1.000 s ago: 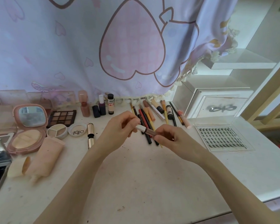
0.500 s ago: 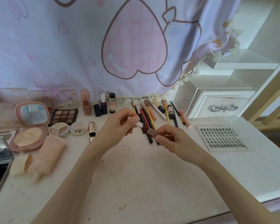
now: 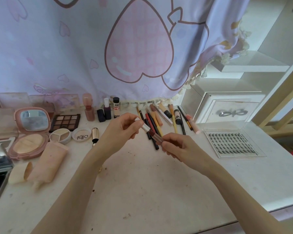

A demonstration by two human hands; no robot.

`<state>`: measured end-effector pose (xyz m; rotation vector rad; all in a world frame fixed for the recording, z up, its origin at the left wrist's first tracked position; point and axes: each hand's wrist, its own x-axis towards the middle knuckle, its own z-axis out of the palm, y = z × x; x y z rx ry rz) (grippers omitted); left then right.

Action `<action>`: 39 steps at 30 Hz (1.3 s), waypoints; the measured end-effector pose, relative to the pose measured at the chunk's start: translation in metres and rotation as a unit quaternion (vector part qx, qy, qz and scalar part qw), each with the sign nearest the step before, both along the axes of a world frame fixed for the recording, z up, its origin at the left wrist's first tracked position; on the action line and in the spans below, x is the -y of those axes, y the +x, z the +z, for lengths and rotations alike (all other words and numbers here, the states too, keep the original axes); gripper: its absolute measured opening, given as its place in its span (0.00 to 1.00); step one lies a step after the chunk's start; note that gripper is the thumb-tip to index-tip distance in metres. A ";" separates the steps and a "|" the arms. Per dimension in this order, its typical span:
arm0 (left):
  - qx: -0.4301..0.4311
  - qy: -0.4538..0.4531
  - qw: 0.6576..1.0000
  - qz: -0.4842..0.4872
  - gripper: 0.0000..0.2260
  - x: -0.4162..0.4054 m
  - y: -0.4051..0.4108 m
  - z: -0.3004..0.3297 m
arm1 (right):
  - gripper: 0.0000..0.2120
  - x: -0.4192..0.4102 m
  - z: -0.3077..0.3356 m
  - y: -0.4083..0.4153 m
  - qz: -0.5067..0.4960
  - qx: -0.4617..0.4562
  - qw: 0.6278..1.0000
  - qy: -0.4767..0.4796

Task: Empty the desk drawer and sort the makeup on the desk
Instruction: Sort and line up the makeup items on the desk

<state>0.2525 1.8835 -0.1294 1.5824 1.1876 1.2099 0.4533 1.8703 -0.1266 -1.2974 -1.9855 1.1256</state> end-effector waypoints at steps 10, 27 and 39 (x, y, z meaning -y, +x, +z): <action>-0.078 -0.017 0.989 0.121 0.14 -0.004 -0.001 -0.002 | 0.09 -0.001 0.005 -0.022 0.021 0.081 0.996 -0.018; 0.046 0.002 0.953 0.299 0.10 -0.021 -0.058 -0.002 | 0.11 -0.017 -0.011 -0.136 -0.048 0.130 0.987 -0.081; 0.033 0.006 0.957 0.289 0.09 -0.020 -0.058 0.000 | 0.10 -0.009 -0.012 -0.137 -0.029 0.068 0.995 -0.062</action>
